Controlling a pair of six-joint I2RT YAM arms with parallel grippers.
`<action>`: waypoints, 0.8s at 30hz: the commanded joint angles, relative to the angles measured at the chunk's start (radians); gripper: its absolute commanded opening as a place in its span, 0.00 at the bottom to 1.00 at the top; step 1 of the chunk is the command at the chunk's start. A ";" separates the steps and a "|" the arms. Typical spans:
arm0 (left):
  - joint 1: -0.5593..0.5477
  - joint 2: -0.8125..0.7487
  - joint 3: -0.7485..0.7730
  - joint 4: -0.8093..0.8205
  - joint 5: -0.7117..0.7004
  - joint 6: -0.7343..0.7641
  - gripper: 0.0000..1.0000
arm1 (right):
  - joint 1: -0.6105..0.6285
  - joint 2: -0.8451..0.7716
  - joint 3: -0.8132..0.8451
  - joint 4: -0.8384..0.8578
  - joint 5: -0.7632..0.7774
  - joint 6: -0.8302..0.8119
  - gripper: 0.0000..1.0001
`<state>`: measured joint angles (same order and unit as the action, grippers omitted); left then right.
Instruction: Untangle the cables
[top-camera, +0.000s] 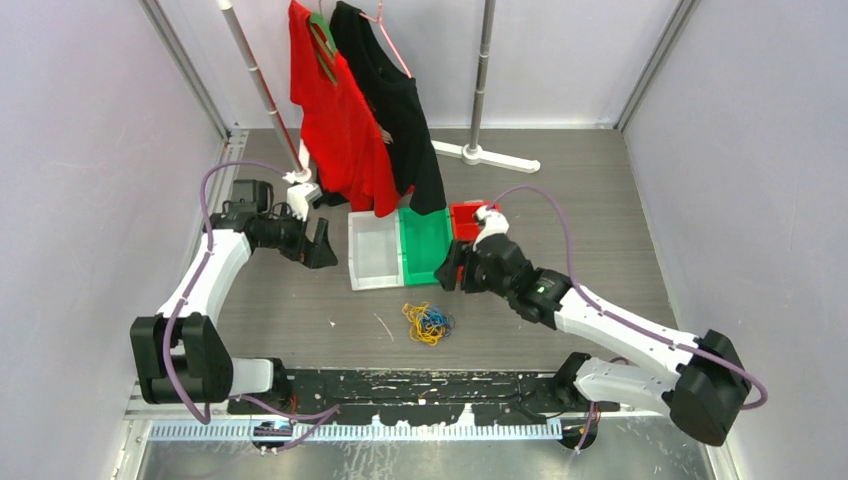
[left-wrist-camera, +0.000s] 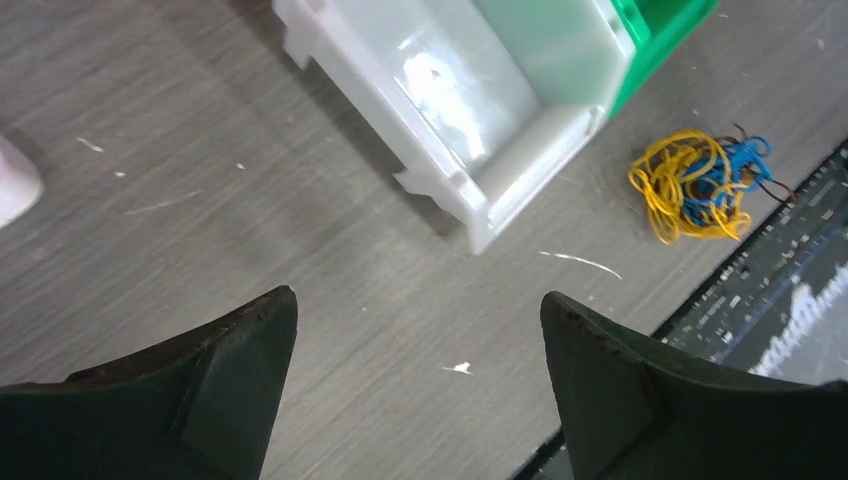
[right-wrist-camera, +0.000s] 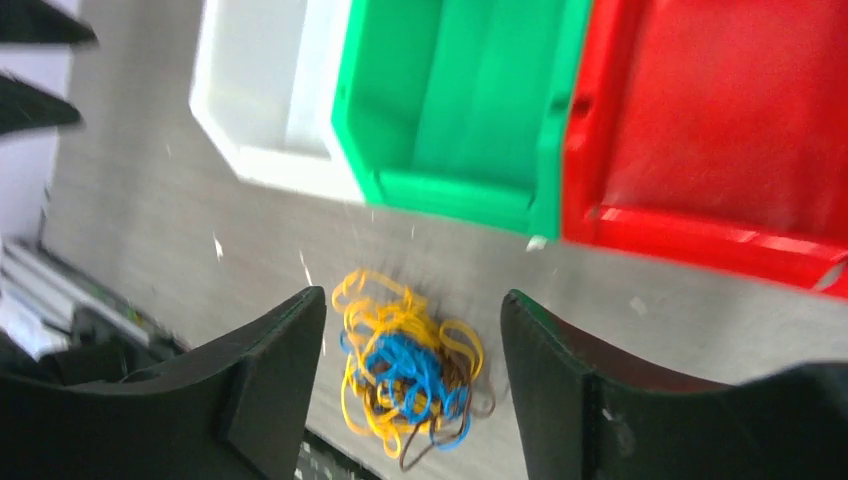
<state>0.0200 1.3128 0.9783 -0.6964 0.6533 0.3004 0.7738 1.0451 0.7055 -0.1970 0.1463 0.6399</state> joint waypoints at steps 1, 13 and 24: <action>0.005 -0.073 0.049 -0.138 0.083 0.046 0.91 | 0.102 0.060 -0.036 0.011 -0.064 0.055 0.67; 0.004 -0.141 0.059 -0.252 0.107 0.076 0.91 | 0.134 0.163 -0.106 0.128 -0.160 0.052 0.49; 0.001 -0.183 0.062 -0.291 0.113 0.094 0.91 | 0.134 0.232 -0.098 0.226 -0.208 0.067 0.27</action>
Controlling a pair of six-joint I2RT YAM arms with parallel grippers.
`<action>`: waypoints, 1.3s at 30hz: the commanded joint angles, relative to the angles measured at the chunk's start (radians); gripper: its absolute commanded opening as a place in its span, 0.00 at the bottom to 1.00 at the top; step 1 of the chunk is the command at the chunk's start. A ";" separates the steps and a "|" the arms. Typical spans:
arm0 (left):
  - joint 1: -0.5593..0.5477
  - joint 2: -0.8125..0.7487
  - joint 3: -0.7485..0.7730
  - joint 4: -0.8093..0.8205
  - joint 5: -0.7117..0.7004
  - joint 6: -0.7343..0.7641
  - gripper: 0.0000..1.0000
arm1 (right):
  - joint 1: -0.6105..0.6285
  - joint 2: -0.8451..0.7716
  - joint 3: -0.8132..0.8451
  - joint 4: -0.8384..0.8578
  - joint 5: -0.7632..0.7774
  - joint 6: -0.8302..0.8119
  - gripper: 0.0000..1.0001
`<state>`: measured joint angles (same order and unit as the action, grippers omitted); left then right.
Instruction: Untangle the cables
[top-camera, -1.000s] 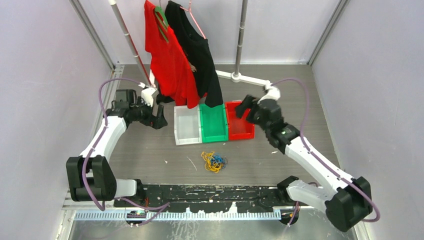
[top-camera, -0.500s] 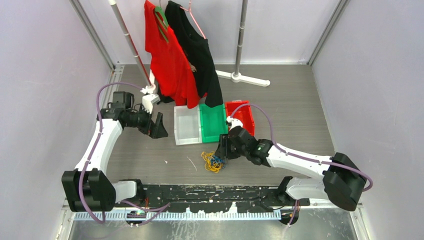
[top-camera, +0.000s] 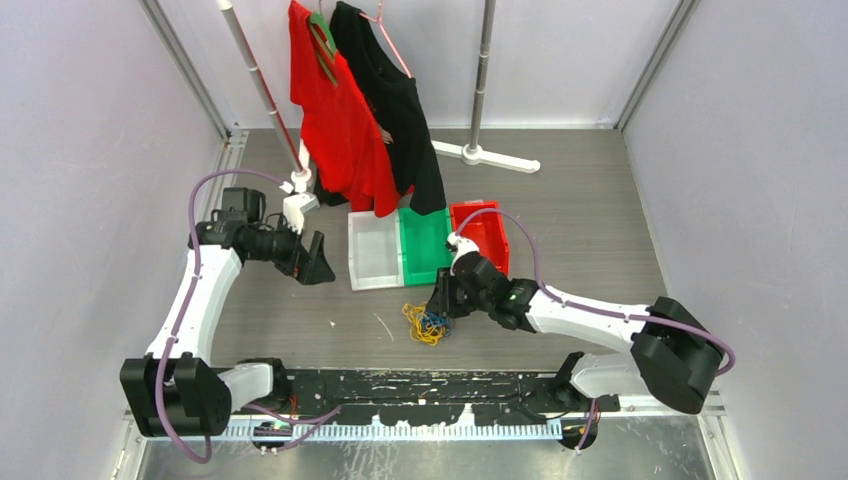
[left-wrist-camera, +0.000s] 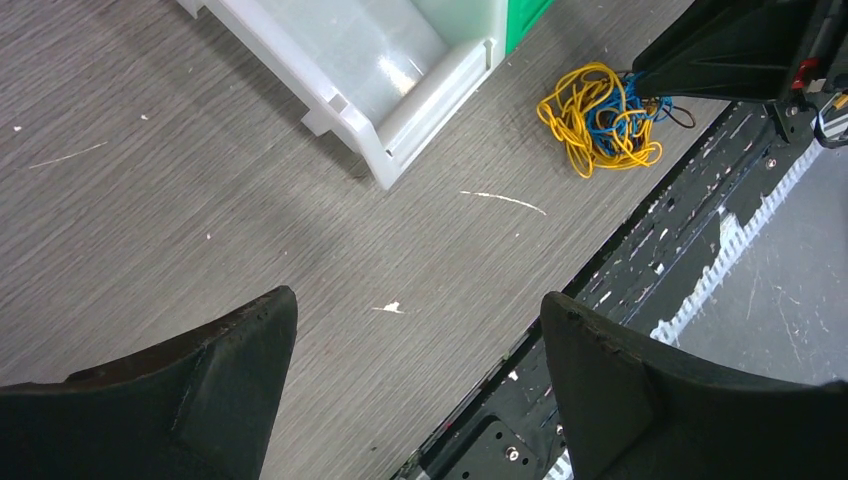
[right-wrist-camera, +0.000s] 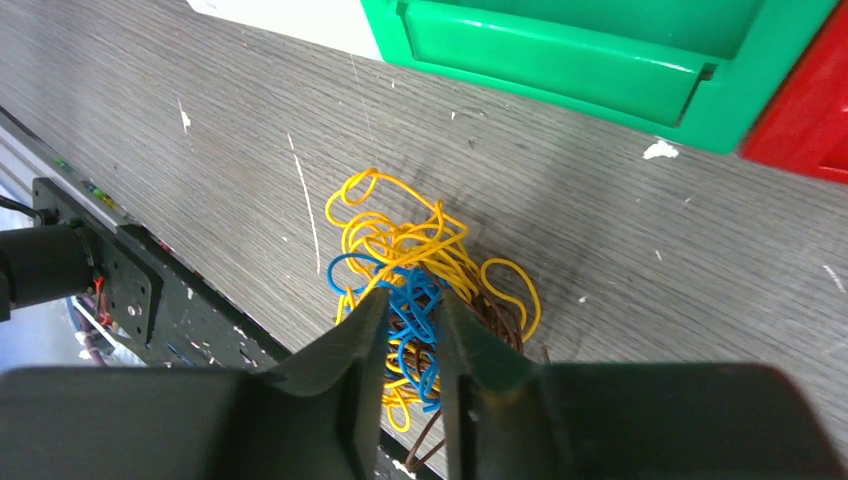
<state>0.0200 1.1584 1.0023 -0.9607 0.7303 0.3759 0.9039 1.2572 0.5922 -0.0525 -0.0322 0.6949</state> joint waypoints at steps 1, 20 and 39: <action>0.001 -0.032 0.040 -0.032 0.036 0.022 0.91 | 0.004 0.026 0.017 0.085 -0.035 0.013 0.23; -0.149 -0.056 0.060 -0.036 0.087 -0.028 0.91 | 0.004 -0.087 0.206 -0.069 -0.182 0.021 0.01; -0.325 0.034 0.114 0.065 0.155 -0.150 0.69 | 0.004 0.026 0.426 -0.003 -0.387 0.093 0.01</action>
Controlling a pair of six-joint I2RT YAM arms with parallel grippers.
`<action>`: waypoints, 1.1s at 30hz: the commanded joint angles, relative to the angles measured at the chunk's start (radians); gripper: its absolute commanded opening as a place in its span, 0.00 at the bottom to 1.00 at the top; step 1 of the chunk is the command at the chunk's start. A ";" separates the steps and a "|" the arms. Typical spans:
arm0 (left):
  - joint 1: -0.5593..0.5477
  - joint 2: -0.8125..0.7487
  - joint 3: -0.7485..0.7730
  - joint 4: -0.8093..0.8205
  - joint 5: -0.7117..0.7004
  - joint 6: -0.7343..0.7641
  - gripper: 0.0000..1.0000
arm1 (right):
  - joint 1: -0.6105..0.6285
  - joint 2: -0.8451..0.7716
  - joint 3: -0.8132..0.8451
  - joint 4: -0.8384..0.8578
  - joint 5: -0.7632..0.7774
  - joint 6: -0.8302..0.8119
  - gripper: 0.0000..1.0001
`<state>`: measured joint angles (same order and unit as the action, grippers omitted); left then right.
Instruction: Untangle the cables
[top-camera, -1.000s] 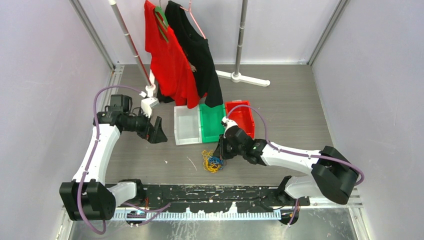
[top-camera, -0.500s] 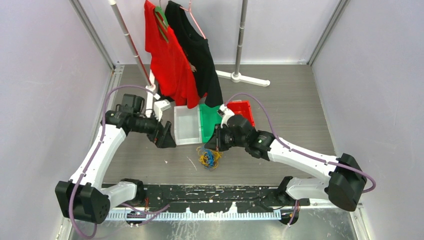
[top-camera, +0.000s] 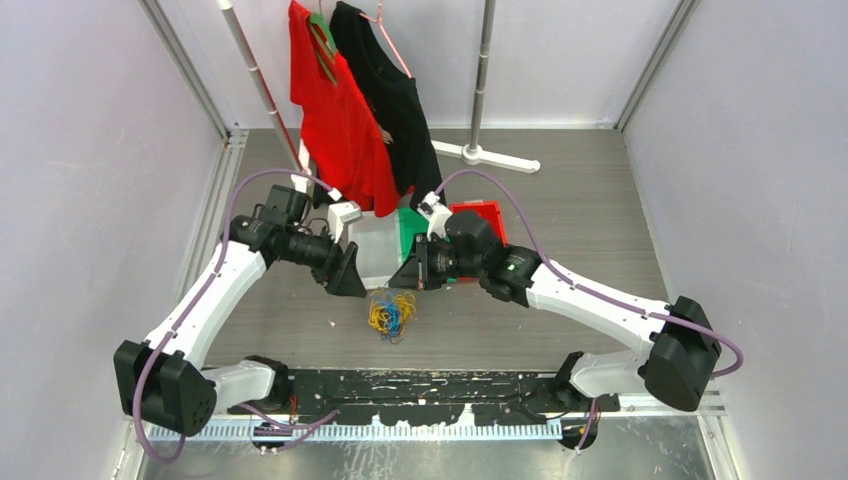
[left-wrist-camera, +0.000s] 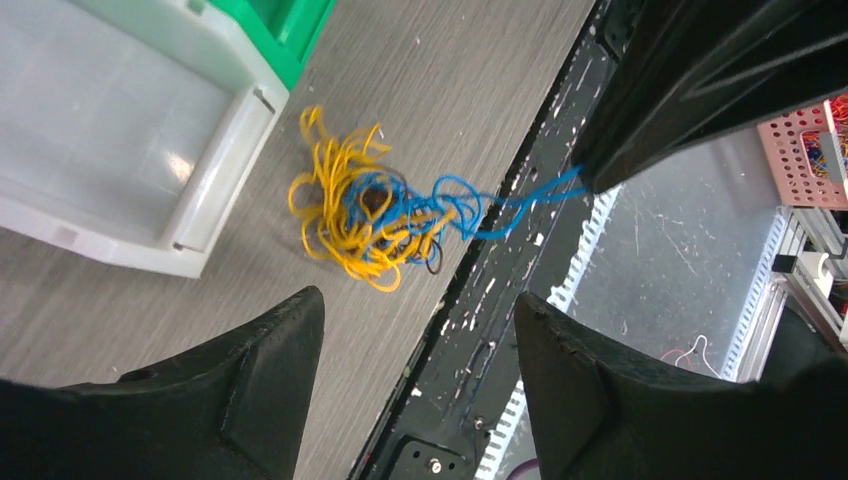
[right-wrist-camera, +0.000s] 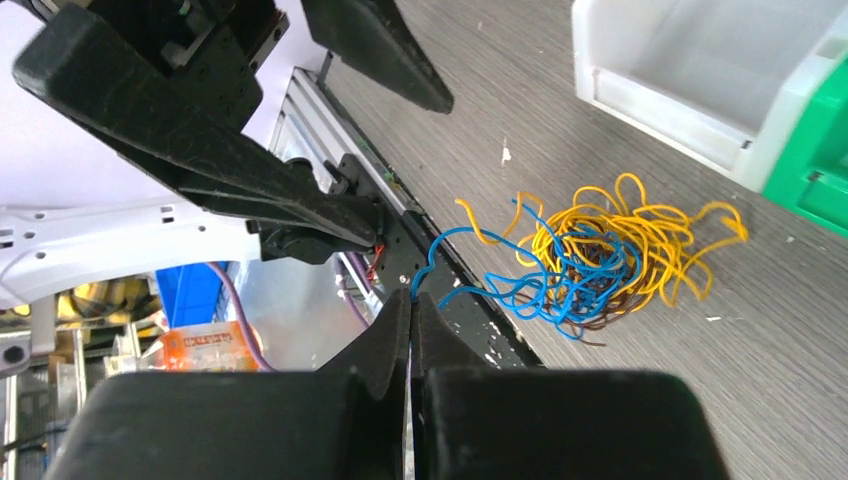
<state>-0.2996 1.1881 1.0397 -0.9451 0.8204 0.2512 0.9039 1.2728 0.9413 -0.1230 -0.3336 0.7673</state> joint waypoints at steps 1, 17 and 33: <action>-0.004 0.006 0.084 0.049 0.074 -0.022 0.68 | 0.004 0.016 0.085 0.068 -0.099 0.020 0.01; -0.004 0.022 0.110 -0.109 0.366 0.256 0.59 | 0.000 0.063 0.134 0.125 -0.206 0.067 0.01; -0.005 0.035 0.059 0.003 0.343 0.201 0.47 | -0.016 0.059 0.146 0.168 -0.256 0.094 0.01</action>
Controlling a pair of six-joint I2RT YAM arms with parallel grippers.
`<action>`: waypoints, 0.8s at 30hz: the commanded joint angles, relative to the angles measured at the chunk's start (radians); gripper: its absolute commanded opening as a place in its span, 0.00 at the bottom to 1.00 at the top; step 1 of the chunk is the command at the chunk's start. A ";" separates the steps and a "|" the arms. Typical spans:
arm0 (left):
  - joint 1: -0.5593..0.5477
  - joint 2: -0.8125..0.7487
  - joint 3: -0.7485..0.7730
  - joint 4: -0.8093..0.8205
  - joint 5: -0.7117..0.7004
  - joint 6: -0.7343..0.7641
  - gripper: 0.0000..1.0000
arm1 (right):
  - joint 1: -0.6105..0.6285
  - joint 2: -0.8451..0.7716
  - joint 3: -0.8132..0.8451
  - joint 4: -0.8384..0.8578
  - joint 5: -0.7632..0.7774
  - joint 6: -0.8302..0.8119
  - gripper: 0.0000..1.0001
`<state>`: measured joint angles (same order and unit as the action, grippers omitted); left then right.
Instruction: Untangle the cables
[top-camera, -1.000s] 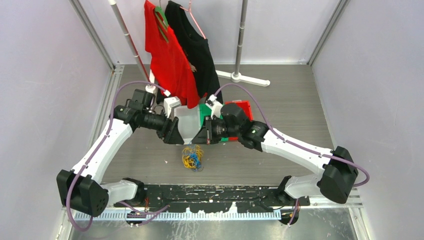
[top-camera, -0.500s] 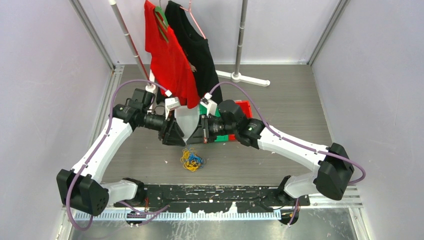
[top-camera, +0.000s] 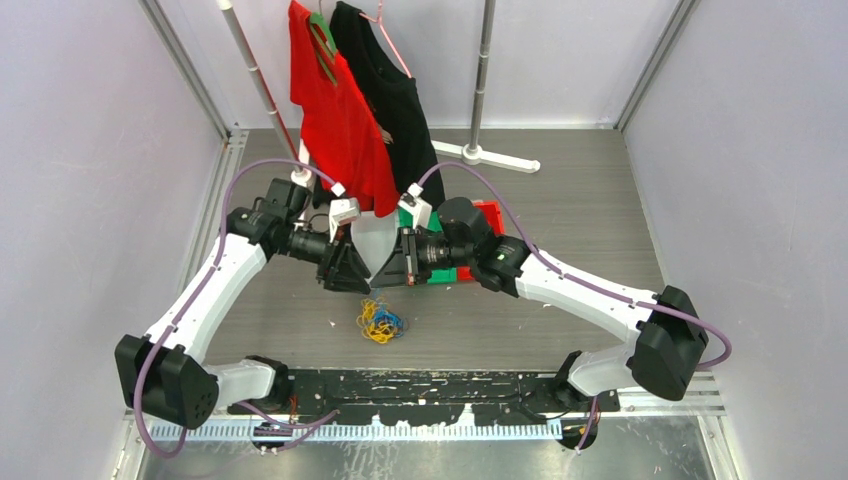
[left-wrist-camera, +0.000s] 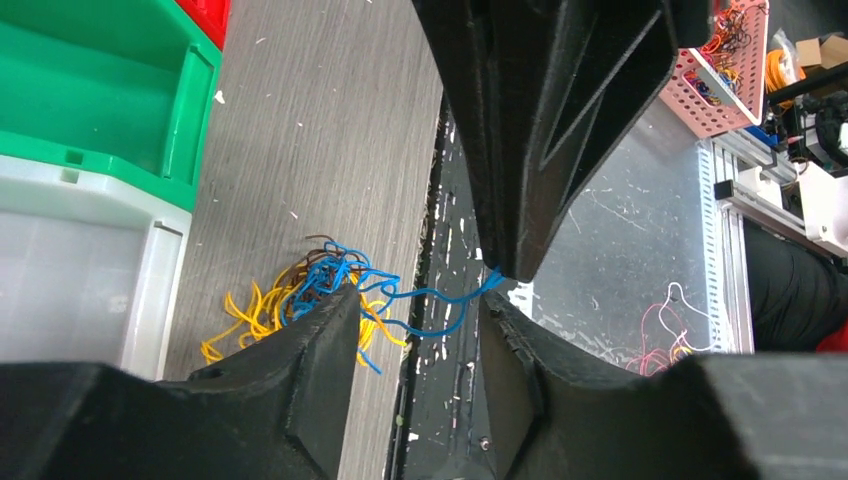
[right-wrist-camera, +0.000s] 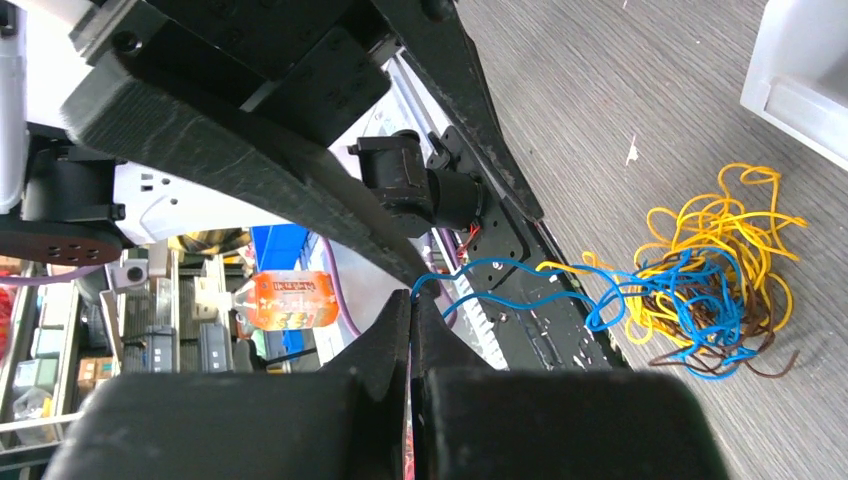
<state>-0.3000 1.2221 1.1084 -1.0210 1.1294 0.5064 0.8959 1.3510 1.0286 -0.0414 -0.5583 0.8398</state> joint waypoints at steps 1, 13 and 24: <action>-0.006 -0.002 -0.016 0.090 0.031 -0.069 0.45 | -0.011 -0.019 0.060 0.089 -0.032 0.025 0.01; -0.012 -0.051 -0.063 0.376 -0.136 -0.501 0.08 | -0.041 -0.036 0.022 0.139 -0.026 0.070 0.01; -0.012 -0.136 0.004 -0.092 -0.040 -0.046 0.49 | -0.090 -0.080 -0.015 0.132 -0.060 0.078 0.01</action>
<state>-0.3077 1.1221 1.0485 -0.8383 1.0218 0.1795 0.8188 1.3186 1.0088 0.0296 -0.5743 0.9051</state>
